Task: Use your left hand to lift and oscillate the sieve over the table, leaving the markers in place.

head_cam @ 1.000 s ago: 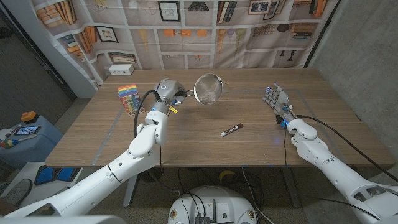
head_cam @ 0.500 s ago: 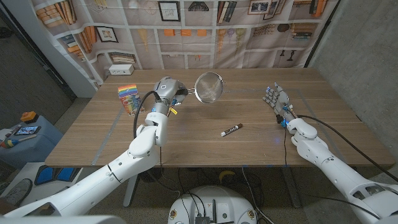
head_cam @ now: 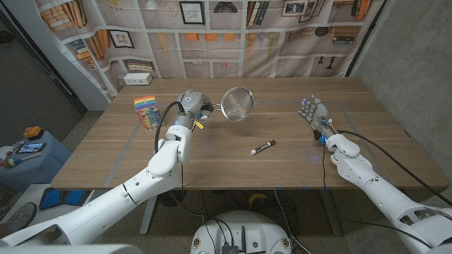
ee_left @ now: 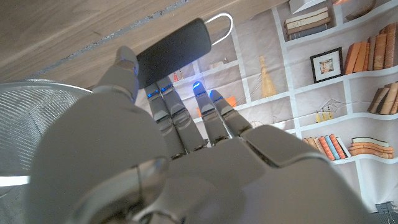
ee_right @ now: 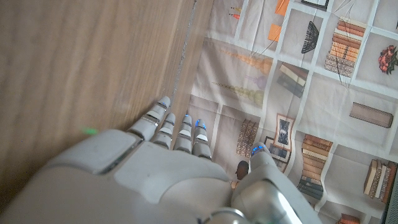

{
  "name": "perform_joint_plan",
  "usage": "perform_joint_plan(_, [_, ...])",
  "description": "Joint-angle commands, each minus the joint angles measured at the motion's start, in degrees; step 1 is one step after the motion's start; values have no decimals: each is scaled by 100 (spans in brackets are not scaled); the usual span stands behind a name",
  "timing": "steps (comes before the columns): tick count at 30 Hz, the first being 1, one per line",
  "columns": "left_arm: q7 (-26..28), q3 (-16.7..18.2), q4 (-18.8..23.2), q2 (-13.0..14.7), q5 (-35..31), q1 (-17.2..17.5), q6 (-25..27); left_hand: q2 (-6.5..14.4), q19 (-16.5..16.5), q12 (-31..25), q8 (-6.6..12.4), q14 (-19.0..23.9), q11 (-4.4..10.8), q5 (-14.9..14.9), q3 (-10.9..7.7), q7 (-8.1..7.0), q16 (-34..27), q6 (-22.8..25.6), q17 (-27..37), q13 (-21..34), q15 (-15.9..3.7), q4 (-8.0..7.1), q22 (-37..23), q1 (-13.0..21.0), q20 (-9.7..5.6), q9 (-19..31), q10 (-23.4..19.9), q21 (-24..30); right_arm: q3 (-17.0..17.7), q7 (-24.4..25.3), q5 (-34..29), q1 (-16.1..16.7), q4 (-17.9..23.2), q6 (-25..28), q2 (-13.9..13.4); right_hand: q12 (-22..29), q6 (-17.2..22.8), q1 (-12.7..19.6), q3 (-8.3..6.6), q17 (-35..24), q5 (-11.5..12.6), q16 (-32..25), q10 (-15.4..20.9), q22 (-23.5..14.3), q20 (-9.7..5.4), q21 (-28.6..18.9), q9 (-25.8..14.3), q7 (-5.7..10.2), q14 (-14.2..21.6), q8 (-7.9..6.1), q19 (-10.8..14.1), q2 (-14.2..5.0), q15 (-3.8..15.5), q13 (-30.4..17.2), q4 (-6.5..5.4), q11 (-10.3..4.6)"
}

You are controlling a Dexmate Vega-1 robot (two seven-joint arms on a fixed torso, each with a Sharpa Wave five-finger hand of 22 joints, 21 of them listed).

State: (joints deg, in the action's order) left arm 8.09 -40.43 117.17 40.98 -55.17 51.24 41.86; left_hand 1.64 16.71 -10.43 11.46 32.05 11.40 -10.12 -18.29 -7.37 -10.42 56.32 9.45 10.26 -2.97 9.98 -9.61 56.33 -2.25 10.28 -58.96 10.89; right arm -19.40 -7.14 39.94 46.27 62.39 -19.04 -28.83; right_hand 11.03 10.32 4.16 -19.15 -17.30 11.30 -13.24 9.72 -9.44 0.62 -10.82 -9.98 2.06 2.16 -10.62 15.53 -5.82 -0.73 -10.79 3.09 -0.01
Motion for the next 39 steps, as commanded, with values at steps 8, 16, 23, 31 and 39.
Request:
perform_joint_plan(8, [-1059,-170,142,3,-22,-224,373,245,-36,-34,25,9,144,-26,-14,-188,-1,1034,24,33,-905,-37,-11,128,-257,29,-178,-13,25,64,22,140,179,41,-63,17,51,-32,-35,-10,10,-30,55,-19,12,2,-22,-15,-9,-19,0,-135,-49,-12,1,14])
perform_joint_plan(16, [-1391,-272,161,68,-5,-328,382,248,-42,-32,23,4,145,-27,-12,-184,0,1029,24,34,-906,-40,-12,125,-248,30,-176,-13,33,72,35,176,231,60,-83,16,50,-31,-37,-10,10,-31,51,-19,11,3,-23,-18,-8,-18,-3,-138,-63,-12,1,16])
perform_joint_plan(23, [-1972,-360,221,74,-28,-476,616,243,-49,-30,26,-4,145,-27,-10,-189,4,1037,24,33,-906,-37,-12,127,-247,30,-171,-13,30,79,29,194,255,58,-88,17,50,-32,-38,-10,10,-31,55,-19,20,4,-23,-15,-12,-18,-5,-139,-68,-12,0,14])
perform_joint_plan(31, [-2493,-485,273,118,-119,-656,839,237,-58,-28,23,-14,145,-28,-4,-173,6,1027,23,33,-900,-36,-12,125,-240,31,-167,-14,29,49,37,197,248,31,-78,18,41,-34,-38,-10,10,-31,58,-20,23,3,-23,-15,-14,-14,-6,-138,-70,-12,0,18])
perform_joint_plan(39, [-3105,-600,309,151,-196,-852,1069,240,-65,-28,24,-21,144,-31,-3,-172,7,1029,24,34,-901,-35,-12,128,-232,32,-167,-14,35,59,43,228,290,39,-94,17,43,-34,-39,-10,10,-33,56,-20,26,4,-23,-18,-13,-16,-9,-138,-74,-12,-1,19])
